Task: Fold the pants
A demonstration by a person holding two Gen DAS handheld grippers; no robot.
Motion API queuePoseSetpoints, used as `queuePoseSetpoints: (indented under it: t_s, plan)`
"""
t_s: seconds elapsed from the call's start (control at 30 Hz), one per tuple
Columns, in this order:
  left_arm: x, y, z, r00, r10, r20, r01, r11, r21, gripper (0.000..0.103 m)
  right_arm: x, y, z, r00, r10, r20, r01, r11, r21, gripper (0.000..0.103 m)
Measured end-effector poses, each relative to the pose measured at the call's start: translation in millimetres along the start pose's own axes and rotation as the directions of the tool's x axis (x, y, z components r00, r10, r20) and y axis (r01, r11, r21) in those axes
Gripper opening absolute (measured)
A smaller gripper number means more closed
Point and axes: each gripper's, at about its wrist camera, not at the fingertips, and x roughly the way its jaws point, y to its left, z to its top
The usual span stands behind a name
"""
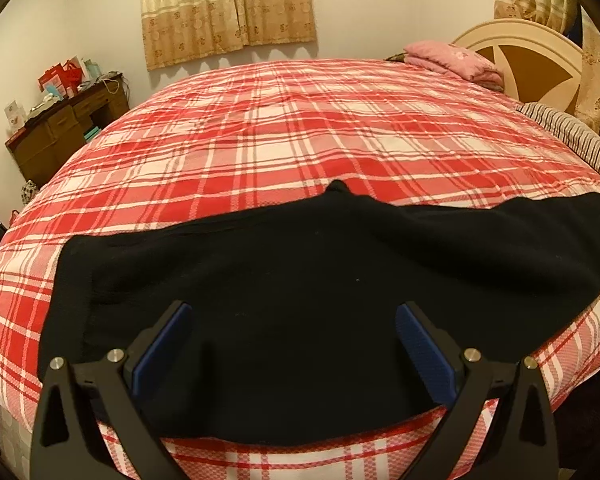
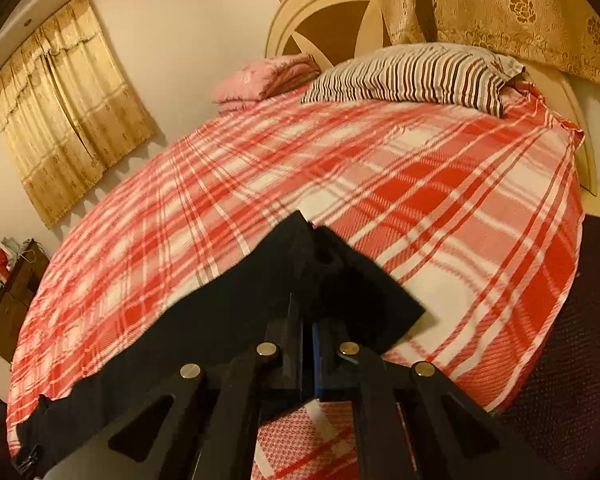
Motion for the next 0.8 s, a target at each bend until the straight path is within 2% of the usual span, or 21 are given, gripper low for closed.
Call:
queuePoseSetpoints:
  t_s: [0.1,0.23,0.3,0.37,0.43,0.5,0.57,0.67,0.73,0.8]
  plan:
    - [-2,-3,0,1.000,0.001,0.007,-0.001,1.000,0.014,0.103,4,-15,-1,0.999,-0.019,-0.034,0.020,0.999,0.030,0.003]
    - [0,-6,0,1.000,0.003,0.000,-0.003,1.000,0.023,0.103,11,-28,-3,0.999,0.020,-0.040,-0.018,0.998,0.066,0.003]
    - [0,-7,0,1.000,0.000,-0.005,0.000,1.000,0.030,0.103,10,-37,-2,0.996,0.075,-0.042,-0.069,0.989,0.127,0.004]
    - [-2,-7,0,1.000,0.005,0.003,-0.005,0.999,0.036,0.103,4,-57,-4,0.989,0.142,-0.029,-0.129,0.954,0.272,0.007]
    - [-2,-6,0,1.000,0.005,0.007,-0.005,0.999,0.032,0.103,-14,-62,-5,0.994,0.100,0.036,-0.106,0.946,0.307,0.011]
    - [-1,-6,1,1.000,-0.002,0.000,0.002,1.000,0.021,0.103,-31,-54,-2,0.994,0.043,0.102,-0.067,0.968,0.243,0.025]
    - [0,-7,1,1.000,-0.007,-0.006,0.007,1.000,0.019,0.103,-38,-48,0,0.991,0.003,0.133,-0.032,0.977,0.210,0.081]
    - [-2,-9,1,1.000,-0.005,0.000,0.005,1.000,0.026,0.103,-28,-52,2,0.993,0.018,0.118,-0.046,0.970,0.239,0.084]
    - [-4,-10,2,1.000,-0.007,0.003,0.007,1.000,0.022,0.103,-16,-52,1,0.996,0.003,0.087,-0.024,0.968,0.249,0.084]
    - [-5,-9,2,1.000,-0.004,0.003,0.004,1.000,0.018,0.103,-7,-45,-1,0.997,-0.026,0.079,0.010,0.981,0.195,0.082]
